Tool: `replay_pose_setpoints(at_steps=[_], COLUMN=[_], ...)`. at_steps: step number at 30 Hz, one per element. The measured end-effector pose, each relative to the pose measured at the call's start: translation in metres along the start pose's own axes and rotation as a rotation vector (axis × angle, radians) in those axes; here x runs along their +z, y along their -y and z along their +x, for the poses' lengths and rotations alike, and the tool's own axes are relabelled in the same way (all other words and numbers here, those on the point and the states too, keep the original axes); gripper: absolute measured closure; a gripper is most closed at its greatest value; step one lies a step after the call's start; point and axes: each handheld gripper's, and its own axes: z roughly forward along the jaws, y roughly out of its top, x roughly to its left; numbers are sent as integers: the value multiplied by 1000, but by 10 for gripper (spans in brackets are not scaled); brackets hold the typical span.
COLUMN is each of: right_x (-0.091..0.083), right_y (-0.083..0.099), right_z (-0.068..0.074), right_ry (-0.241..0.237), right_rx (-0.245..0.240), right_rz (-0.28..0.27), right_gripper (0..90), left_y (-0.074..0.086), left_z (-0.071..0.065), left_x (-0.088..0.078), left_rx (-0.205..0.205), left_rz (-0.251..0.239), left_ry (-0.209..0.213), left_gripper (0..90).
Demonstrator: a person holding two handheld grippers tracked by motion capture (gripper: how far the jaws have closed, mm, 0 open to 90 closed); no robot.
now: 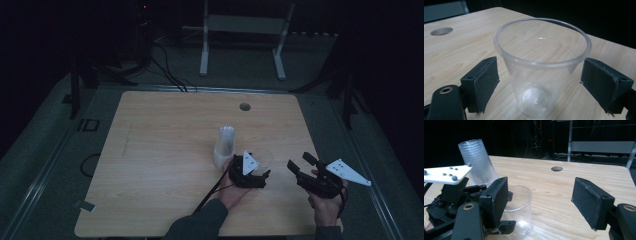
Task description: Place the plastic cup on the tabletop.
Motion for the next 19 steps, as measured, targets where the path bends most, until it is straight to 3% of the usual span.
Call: replay_pose_setpoints(at_steps=[19], right_x=[-1], right_y=[0], right_z=[-2], right_ry=[9], right_rx=[2], right_rz=[7], right_gripper=[286], left_y=[18], left_z=[4], left_x=[-38], left_rx=[-69], left_rz=[-14], left_ry=[24], left_gripper=[153])
